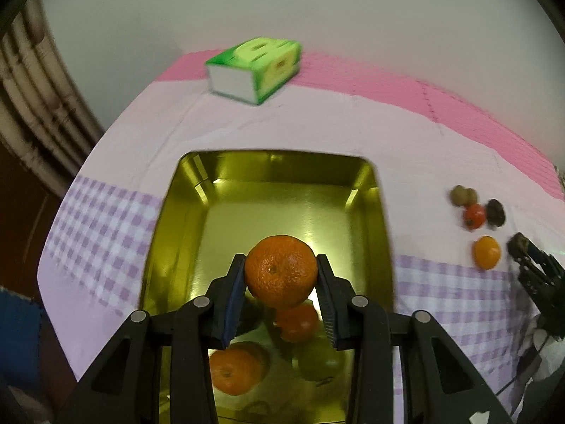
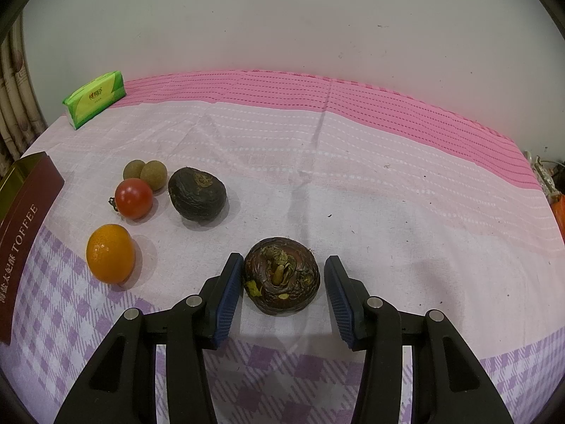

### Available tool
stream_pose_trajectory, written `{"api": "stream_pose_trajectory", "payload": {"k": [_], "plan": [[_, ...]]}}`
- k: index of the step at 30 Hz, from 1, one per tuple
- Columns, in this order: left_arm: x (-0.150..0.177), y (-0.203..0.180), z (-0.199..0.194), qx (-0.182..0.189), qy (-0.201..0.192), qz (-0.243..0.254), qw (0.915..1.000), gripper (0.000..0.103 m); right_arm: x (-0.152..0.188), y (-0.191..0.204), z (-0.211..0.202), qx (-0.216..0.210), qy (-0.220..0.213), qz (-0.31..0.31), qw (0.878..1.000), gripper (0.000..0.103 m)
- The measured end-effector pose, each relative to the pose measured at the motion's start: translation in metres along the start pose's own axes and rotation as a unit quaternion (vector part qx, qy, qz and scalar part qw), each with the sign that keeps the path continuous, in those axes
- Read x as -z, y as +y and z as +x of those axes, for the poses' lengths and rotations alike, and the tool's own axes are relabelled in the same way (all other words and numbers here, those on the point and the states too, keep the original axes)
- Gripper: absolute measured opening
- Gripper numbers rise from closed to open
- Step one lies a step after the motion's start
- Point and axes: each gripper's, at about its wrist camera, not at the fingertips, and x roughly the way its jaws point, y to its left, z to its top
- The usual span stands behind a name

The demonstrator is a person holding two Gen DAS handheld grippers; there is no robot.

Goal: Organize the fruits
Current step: 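Carry the mandarin into the tin tray and open the left tool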

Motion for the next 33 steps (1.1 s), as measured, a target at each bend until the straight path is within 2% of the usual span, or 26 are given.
{"api": "stream_pose_trajectory", "payload": {"k": [11,33], "plan": [[0.01,0.027,0.017,-0.017,0.025,-0.016,0.9994,0.035,0.0,-0.001,0.001,0.002,0.001,0.002,1.0,0.051],[0.017,0.035,0.029,-0.021,0.039,-0.026,0.9987,0.037,0.0,-0.005,0.003,0.0,0.002,0.004,1.0,0.054]]}}
